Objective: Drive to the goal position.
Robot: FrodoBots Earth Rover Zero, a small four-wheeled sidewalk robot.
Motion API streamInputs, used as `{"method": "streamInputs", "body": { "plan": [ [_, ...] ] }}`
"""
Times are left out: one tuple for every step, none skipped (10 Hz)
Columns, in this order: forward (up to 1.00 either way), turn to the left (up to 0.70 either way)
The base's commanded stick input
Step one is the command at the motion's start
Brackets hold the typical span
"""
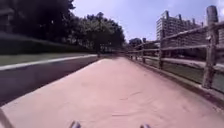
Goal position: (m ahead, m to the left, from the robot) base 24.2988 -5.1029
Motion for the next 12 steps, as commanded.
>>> {"method": "streamInputs", "body": {
  "plan": [
    [0.7,0.0],
    [0.7,0.0],
    [0.7,0.0],
    [0.7,0.0],
    [0.7,0.0],
    [0.7,0.0],
    [0.7,0.0],
    [0.7,0.0],
    [0.7,0.0],
    [0.7,0.0],
    [0.7,0.0],
    [0.7,0.0]
  ]
}}
